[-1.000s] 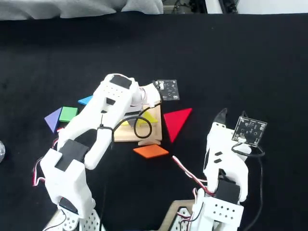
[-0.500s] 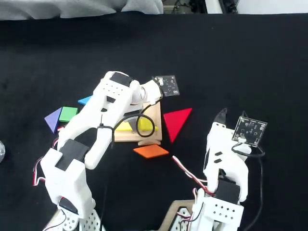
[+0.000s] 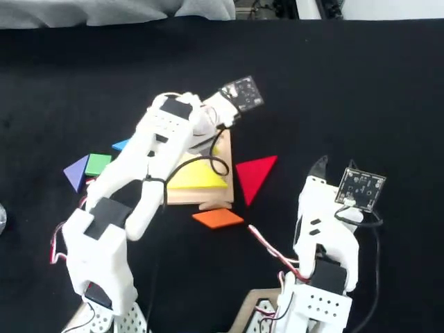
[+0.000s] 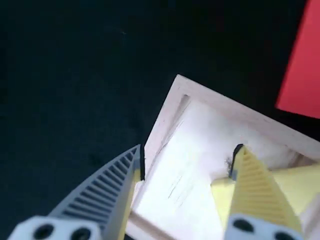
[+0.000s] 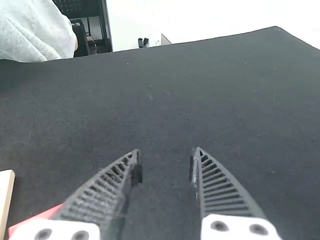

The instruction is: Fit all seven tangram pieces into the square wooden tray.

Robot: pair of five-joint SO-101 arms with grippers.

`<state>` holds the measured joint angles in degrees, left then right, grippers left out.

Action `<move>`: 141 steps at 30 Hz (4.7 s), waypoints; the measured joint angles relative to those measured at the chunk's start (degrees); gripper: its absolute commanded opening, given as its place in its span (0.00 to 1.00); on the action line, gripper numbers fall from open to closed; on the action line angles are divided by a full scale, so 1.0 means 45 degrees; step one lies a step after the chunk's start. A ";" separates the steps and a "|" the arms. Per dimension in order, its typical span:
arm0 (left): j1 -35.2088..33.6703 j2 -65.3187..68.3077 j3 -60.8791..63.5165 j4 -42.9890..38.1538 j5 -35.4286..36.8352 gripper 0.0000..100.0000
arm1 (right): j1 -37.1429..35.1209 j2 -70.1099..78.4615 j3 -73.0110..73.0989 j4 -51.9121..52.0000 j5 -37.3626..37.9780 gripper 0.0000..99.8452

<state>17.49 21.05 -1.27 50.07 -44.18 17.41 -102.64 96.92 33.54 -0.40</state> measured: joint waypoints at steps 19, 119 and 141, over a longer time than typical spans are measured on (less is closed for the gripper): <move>-0.0195 -0.0352 0.0156 0.1602 0.1485 0.29 | -0.0117 0.0000 0.0000 0.0000 0.0176 0.17; -0.2247 -1.4339 1.6840 -0.1485 0.6076 0.28 | -0.5431 1.4339 -0.9026 0.3634 0.2325 0.13; -0.2696 -1.0960 1.4886 -0.1582 0.6584 0.28 | -0.5919 1.4125 -0.7873 0.3653 0.4532 0.13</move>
<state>5.36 -28.26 65.71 42.95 -14.55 -9.23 -39.08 61.49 49.98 20.00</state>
